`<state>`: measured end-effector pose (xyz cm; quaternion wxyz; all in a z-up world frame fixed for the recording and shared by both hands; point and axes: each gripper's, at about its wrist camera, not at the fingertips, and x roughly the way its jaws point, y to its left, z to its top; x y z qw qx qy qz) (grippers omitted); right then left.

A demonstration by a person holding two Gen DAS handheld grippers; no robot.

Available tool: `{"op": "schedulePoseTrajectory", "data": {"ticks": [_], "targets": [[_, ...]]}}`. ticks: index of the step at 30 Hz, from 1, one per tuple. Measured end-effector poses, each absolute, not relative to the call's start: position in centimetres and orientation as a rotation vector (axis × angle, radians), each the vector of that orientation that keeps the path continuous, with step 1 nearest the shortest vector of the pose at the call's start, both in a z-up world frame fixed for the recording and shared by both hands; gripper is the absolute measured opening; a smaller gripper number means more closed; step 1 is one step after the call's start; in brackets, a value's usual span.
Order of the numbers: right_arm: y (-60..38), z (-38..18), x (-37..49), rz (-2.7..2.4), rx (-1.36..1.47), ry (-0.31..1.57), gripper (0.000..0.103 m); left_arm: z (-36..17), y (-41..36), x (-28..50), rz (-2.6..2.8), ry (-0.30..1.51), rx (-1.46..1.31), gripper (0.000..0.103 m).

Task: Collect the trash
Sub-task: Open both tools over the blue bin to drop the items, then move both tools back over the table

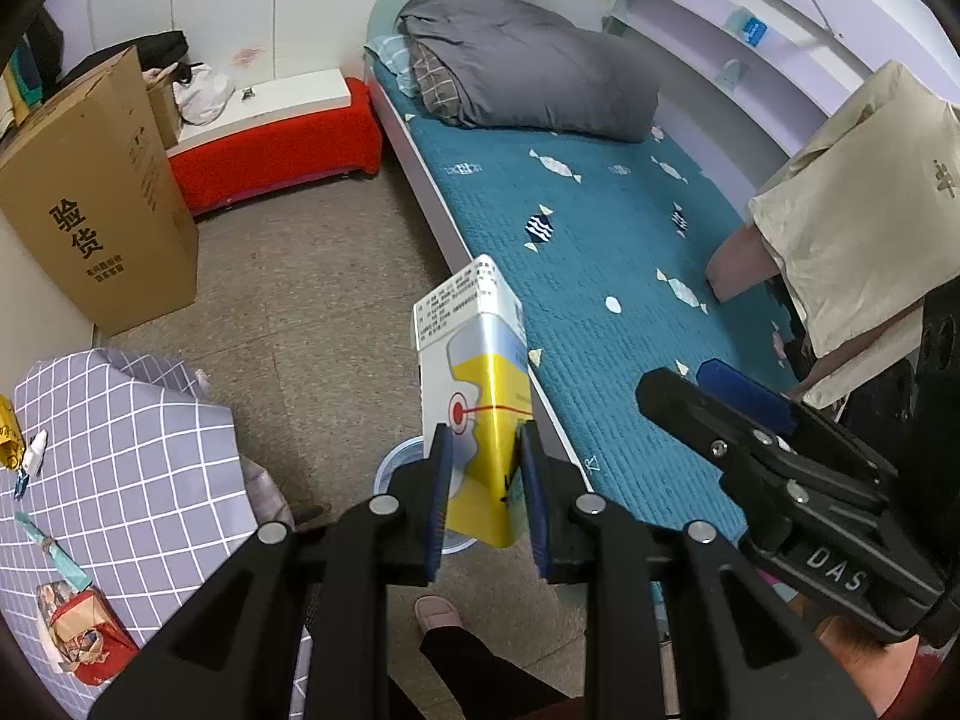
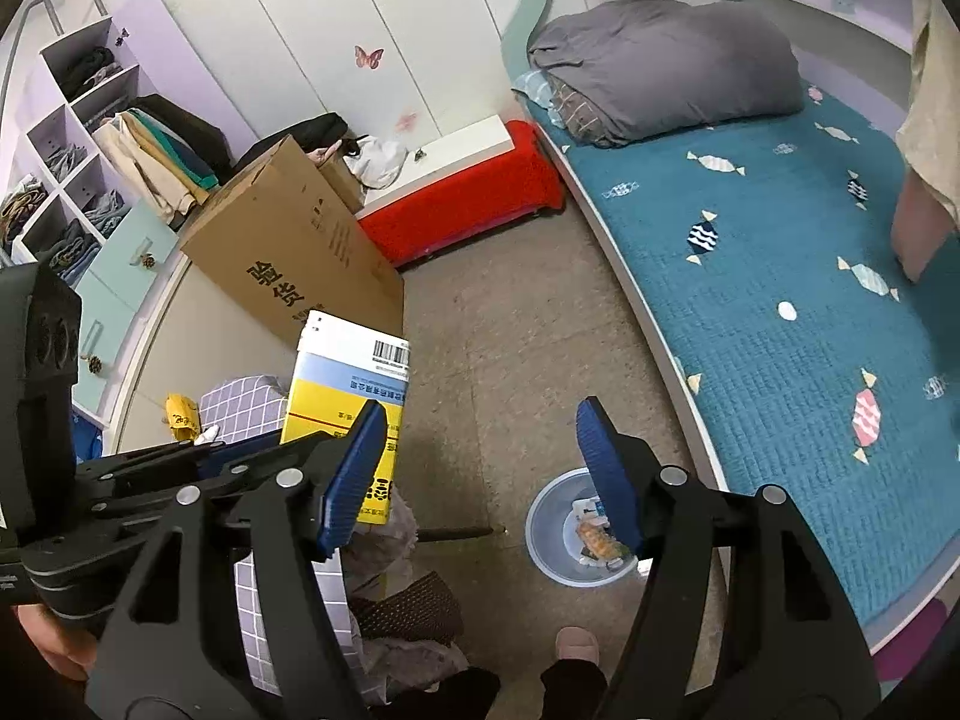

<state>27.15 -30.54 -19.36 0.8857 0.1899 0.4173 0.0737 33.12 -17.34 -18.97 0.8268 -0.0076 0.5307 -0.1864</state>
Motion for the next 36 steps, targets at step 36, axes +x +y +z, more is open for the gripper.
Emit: {"op": "schedulePoseTrajectory", "data": {"ticks": [36], "targets": [[-25.0,-18.5,27.3,0.319,0.304,0.881,0.066,-17.9,-10.0,30.4,-0.142,1.061,-0.147,0.063]]}}
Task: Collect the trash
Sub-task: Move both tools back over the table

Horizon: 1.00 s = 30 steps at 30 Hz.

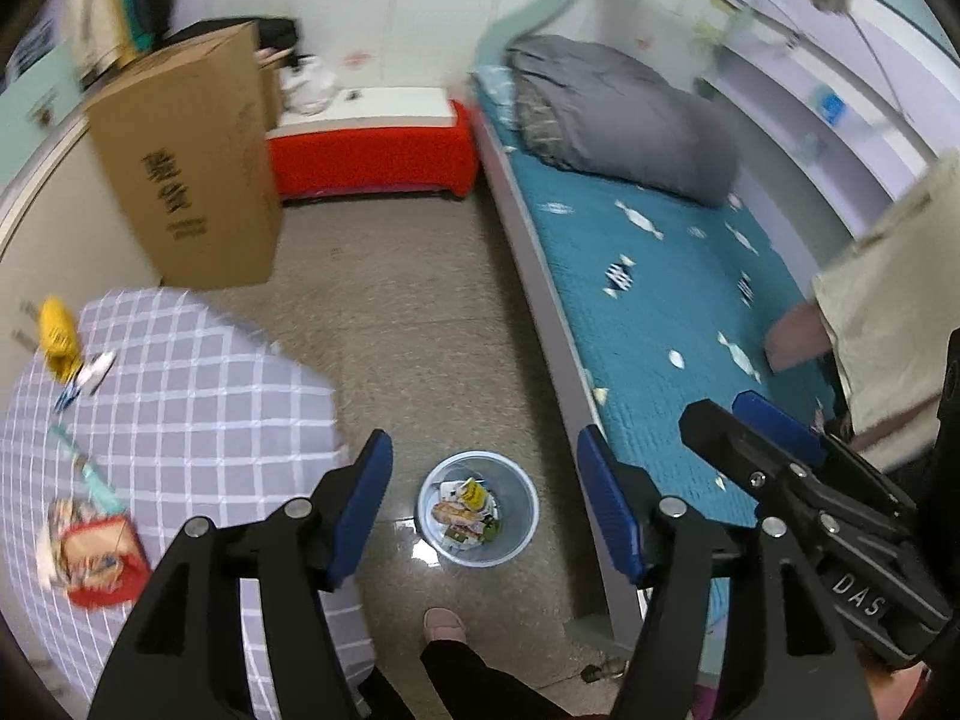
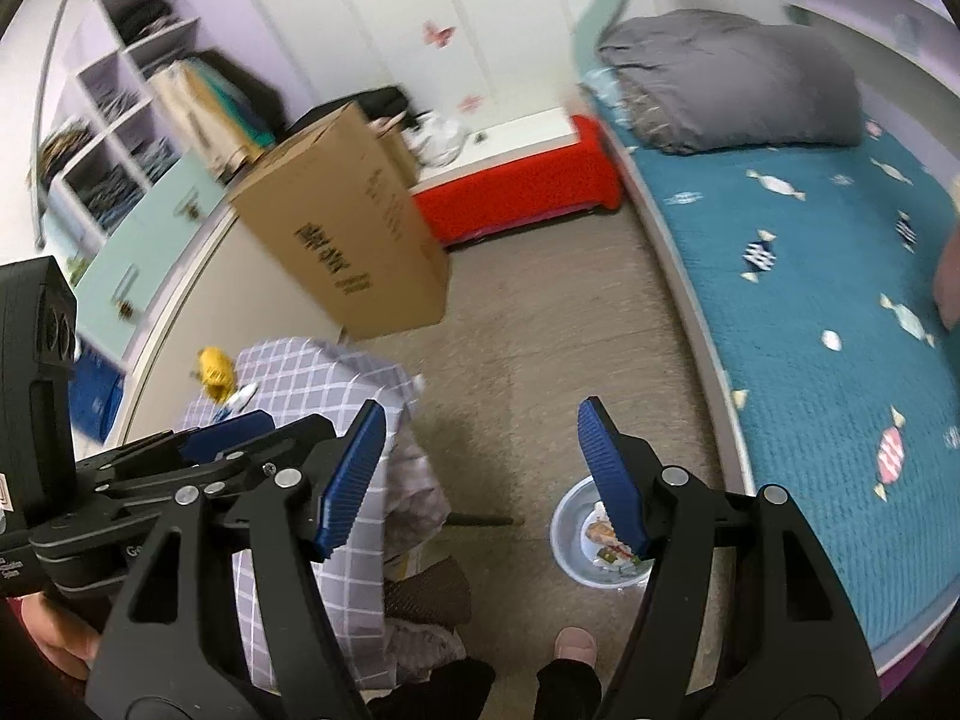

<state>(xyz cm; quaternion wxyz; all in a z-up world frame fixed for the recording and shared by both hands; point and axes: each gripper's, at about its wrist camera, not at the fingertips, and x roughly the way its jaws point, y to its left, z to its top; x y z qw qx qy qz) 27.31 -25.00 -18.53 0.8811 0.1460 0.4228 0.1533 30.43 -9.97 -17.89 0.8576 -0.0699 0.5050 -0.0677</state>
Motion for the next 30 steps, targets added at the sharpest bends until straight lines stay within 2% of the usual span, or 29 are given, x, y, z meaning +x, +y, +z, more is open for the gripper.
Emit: {"op": "schedulePoseTrajectory", "data": {"ticks": [19,30], "targets": [[-1.2,-21.1,27.1,0.735,0.063,1.038,0.066,-21.3,13.7,20.9,0.316,1.069,-0.489,0.067],[11.1,-24.2,27.5,0.765,0.001,1.119,0.066,-24.2,27.0,19.1,0.423,1.121,-0.601,0.067]]}}
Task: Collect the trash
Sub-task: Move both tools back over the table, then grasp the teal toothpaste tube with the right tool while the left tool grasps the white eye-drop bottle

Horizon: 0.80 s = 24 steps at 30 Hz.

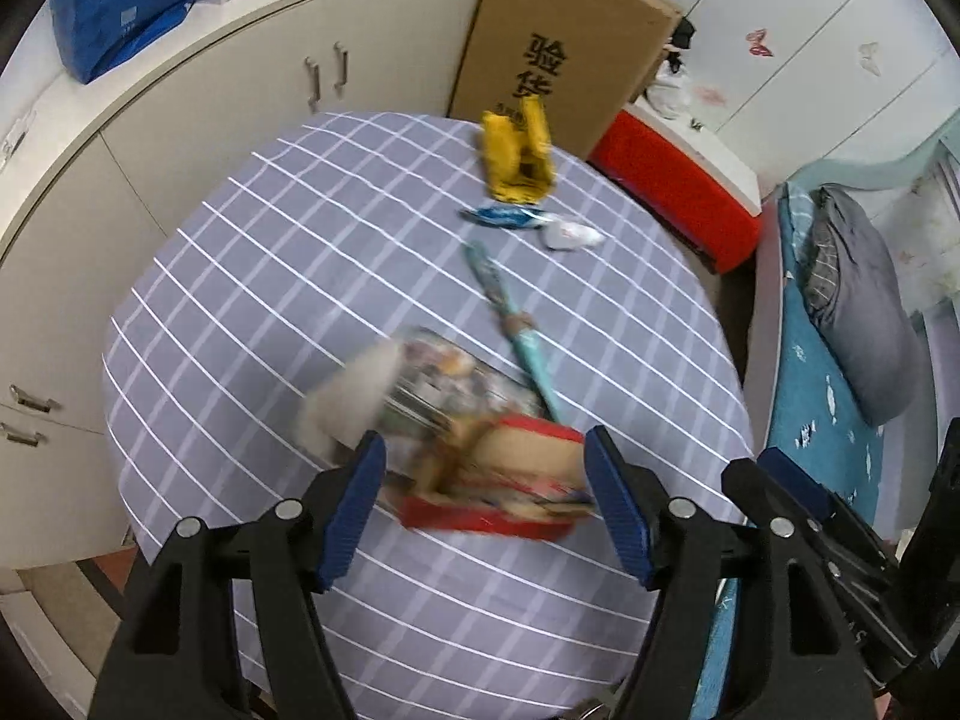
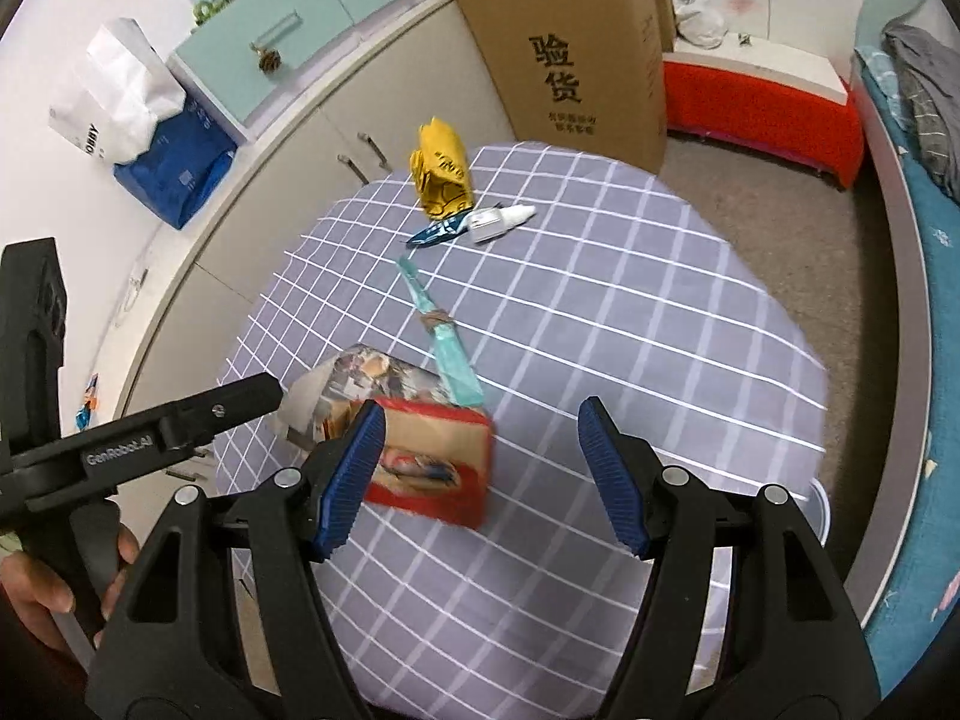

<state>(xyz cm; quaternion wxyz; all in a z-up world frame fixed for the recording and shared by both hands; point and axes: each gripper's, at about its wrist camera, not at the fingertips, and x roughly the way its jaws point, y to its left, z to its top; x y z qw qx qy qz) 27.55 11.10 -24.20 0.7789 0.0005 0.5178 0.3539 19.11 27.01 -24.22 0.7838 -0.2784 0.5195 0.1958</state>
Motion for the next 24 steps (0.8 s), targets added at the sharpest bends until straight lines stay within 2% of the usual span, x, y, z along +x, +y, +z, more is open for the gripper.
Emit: {"op": "schedulePoseTrajectory", "data": {"ticks": [10,12,17,19,21,24], "targets": [[20.9,-28.5,30.4,0.745,-0.098,1.190,0.066,-27.6,33.9,22.2,0.356,1.206,-0.578,0.067],[22.3,-29.8,31.0,0.740,-0.131,1.219,0.057,-28.2,34.8,23.3,0.332,1.221,-0.569,0.067],[24.3,-32.8,32.3,0.723,-0.199,1.282,0.049,-29.6,35.7,25.8,0.279,1.252,-0.548,0.067],[24.7,-33.7,32.6,0.730,-0.227,1.305,0.035,-30.1,35.7,26.9,0.246,1.263,-0.537,0.067],[24.7,-34.1,32.7,0.741,-0.238,1.310,0.027,-30.5,35.4,28.1,0.217,1.272,-0.514,0.067],[23.7,-33.7,32.8,0.722,-0.261,1.284,0.023,-30.7,34.5,30.0,0.169,1.271,-0.481,0.067]]}}
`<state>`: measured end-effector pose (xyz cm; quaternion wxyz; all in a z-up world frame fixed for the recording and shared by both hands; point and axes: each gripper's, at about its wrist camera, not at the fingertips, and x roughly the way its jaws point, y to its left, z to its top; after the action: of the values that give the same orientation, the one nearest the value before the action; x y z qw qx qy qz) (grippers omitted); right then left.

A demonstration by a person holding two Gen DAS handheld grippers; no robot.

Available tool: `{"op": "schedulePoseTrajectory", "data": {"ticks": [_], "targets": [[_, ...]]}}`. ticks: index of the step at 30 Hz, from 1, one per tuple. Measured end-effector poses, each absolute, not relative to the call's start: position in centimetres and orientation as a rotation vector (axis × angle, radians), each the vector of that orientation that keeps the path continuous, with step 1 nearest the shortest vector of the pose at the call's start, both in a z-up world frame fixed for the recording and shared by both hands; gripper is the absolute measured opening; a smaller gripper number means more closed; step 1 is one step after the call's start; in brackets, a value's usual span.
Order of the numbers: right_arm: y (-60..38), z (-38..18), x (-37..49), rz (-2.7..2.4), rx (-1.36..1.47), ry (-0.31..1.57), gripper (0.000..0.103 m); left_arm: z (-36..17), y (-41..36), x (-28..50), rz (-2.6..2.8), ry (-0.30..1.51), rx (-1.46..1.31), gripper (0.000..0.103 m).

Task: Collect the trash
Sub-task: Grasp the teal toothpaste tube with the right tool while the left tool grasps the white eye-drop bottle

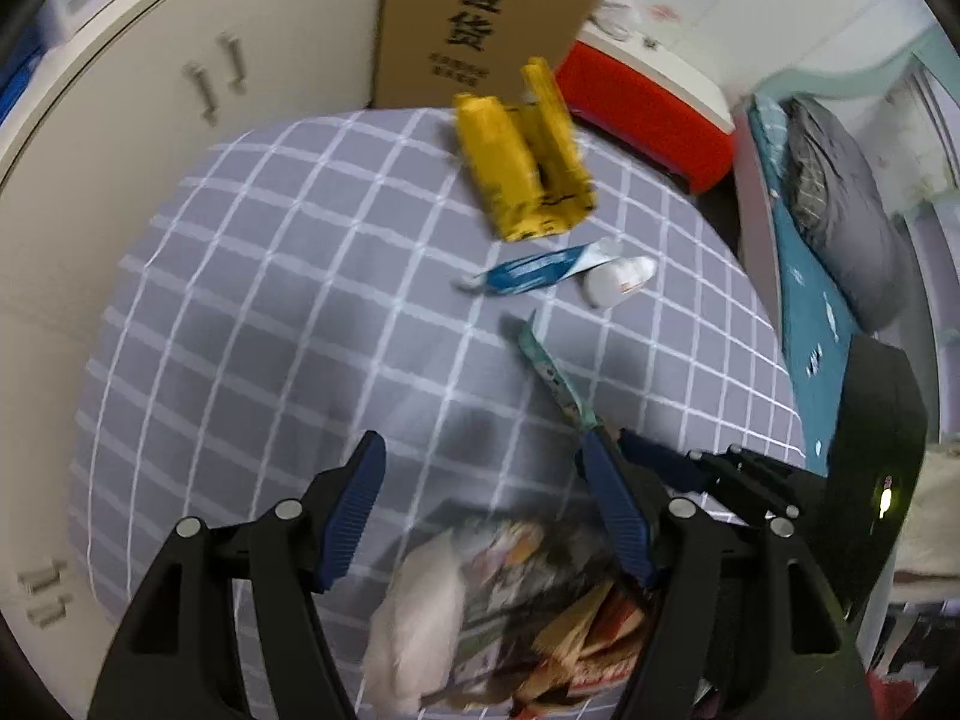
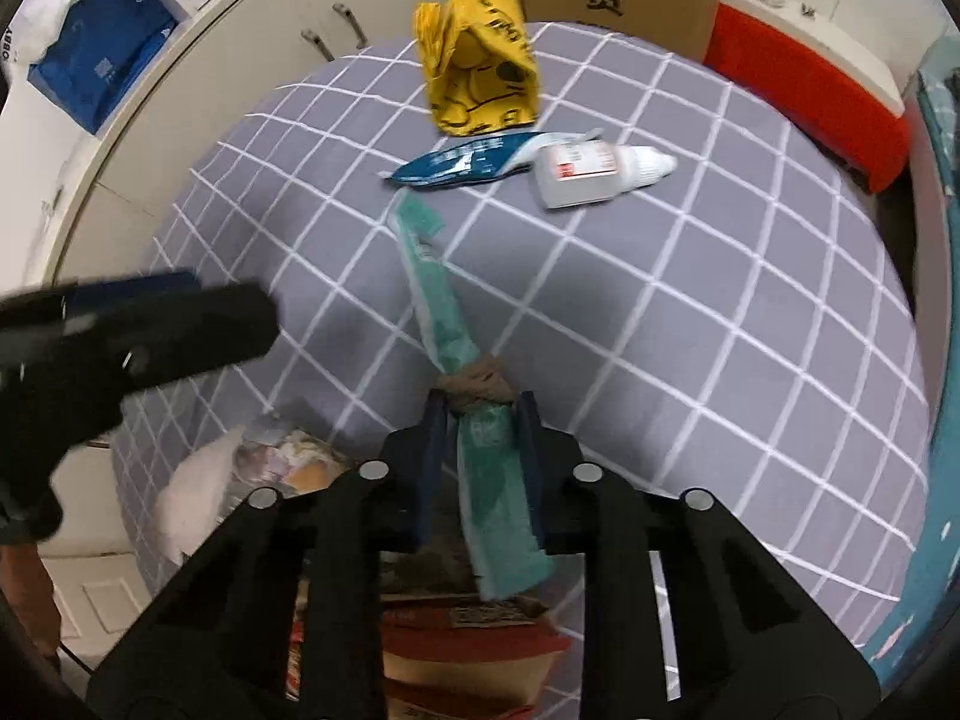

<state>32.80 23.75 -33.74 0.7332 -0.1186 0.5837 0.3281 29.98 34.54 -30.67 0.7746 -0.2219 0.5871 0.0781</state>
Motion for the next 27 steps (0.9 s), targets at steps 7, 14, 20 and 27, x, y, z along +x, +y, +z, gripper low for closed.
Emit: {"op": "schedulePoseTrajectory", "data": {"ticks": [7,14,20,27], "targets": [[16.3,-32.1,34.4,0.588,-0.055,1.289,0.022,-30.7,31.4,34.4,0.036,1.234,-0.401,0.067],[10.6,-31.7,37.0,0.435,0.157,1.232,0.019,-32.5,28.8,38.3,-0.027,1.213,-0.326,0.067],[10.3,-32.4,38.3,0.431,0.213,1.206,0.019,-34.5,28.7,40.0,-0.011,1.216,-0.302,0.066],[10.9,-33.8,38.8,0.442,0.223,1.236,0.019,-35.1,28.0,40.8,-0.001,1.203,-0.254,0.034]]}}
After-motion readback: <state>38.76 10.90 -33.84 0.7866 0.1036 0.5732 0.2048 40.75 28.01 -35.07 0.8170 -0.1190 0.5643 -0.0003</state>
